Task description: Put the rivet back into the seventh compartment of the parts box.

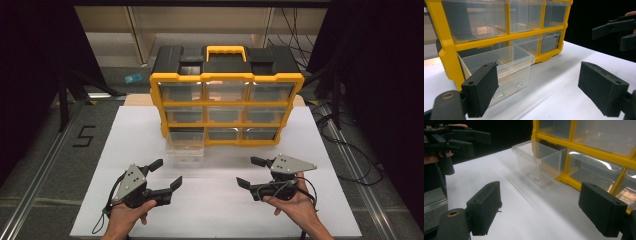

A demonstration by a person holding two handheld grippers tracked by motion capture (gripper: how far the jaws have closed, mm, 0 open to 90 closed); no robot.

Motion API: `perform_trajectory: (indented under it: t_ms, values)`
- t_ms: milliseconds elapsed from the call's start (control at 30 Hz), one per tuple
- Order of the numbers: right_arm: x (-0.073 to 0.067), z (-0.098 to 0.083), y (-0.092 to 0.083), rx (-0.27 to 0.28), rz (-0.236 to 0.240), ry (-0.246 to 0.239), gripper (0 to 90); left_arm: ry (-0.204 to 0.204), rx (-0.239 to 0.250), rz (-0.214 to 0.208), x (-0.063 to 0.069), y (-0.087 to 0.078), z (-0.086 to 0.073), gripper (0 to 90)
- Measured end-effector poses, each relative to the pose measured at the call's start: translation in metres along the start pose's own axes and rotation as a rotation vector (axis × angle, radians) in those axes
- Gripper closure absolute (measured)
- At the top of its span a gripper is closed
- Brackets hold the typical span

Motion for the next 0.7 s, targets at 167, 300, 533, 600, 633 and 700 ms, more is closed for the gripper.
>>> perform_trajectory:
  t_ms: [167, 300, 533, 600, 633, 700]
  values:
    - [0.0002, -0.0066, -0.0054, -0.002, -0.017, 0.002, 19.0, 0.001, -0.002, 0.002, 0.0000, 0.0000, -0.0002, 16.0]
    - [-0.0001, -0.0096, -0.0081, -0.004, -0.015, 0.008, 19.0, -0.001, -0.001, 0.001, 0.0003, 0.0003, -0.0001, 16.0]
    - [0.0012, -0.0115, -0.0057, 0.003, -0.017, 0.012, 19.0, 0.002, -0.002, 0.002, -0.0001, 0.0001, 0.0000, 16.0]
    - [0.0012, -0.0110, -0.0055, 0.011, -0.016, 0.006, 19.0, 0.000, -0.001, 0.001, 0.0003, 0.0003, 0.0000, 16.0]
    - [0.0013, -0.0109, -0.0055, 0.011, -0.018, 0.004, 19.0, 0.000, -0.001, 0.000, 0.0005, 0.0004, 0.0000, 16.0]
    - [0.0006, -0.0112, -0.0055, 0.006, -0.013, 0.006, 19.0, 0.001, -0.001, 0.000, 0.0005, 0.0004, 0.0000, 16.0]
Point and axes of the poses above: each handheld gripper's, and its own axes: y roughly forward along the jaws, z roughly out of its top, x roughly to its right, the point moved 6 cm from there along y, roughly forward along the jaws, and after that the axes turned 2 degrees about -y, right-handed, at the moved point
